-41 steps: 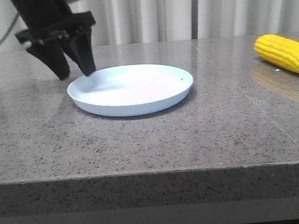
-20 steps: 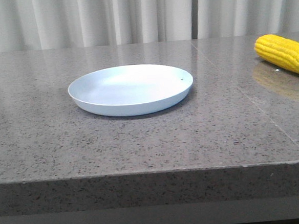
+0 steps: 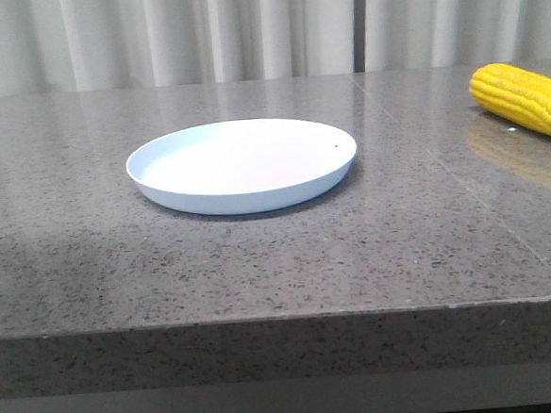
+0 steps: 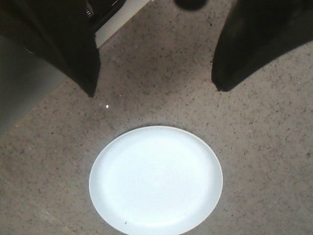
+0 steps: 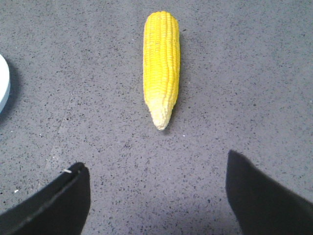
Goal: Place corn on plate with both arms
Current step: 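Move the right gripper above the yellow corn cob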
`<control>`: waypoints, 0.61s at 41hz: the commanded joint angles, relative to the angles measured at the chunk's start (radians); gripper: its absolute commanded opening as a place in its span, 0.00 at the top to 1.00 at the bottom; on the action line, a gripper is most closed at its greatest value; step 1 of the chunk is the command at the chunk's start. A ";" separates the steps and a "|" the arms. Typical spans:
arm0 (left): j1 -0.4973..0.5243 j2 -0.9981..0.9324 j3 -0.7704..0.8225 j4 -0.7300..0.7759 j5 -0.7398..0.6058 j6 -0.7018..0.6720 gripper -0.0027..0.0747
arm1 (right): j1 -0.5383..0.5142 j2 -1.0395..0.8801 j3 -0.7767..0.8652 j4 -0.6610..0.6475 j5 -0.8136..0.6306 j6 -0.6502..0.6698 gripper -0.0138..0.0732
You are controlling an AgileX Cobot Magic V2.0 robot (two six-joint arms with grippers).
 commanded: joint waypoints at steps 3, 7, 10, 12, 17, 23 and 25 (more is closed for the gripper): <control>-0.008 -0.154 0.096 -0.011 -0.104 -0.013 0.34 | -0.003 0.002 -0.035 0.002 -0.074 -0.007 0.16; -0.008 -0.237 0.163 -0.013 -0.126 -0.037 0.34 | -0.003 0.002 -0.035 0.002 -0.074 -0.007 0.16; -0.008 -0.286 0.197 -0.013 -0.143 -0.039 0.34 | -0.003 0.002 -0.035 0.002 -0.074 -0.007 0.16; -0.008 -0.310 0.214 -0.013 -0.159 -0.049 0.34 | -0.003 0.002 -0.035 0.002 -0.074 -0.007 0.16; -0.008 -0.346 0.231 -0.013 -0.177 -0.061 0.34 | -0.003 0.002 -0.035 0.002 -0.074 -0.007 0.16; -0.008 -0.346 0.232 -0.013 -0.177 -0.061 0.34 | -0.003 0.002 -0.035 0.002 -0.074 -0.007 0.16; -0.008 -0.346 0.232 -0.013 -0.177 -0.061 0.34 | -0.003 0.002 -0.035 0.002 -0.075 -0.007 0.16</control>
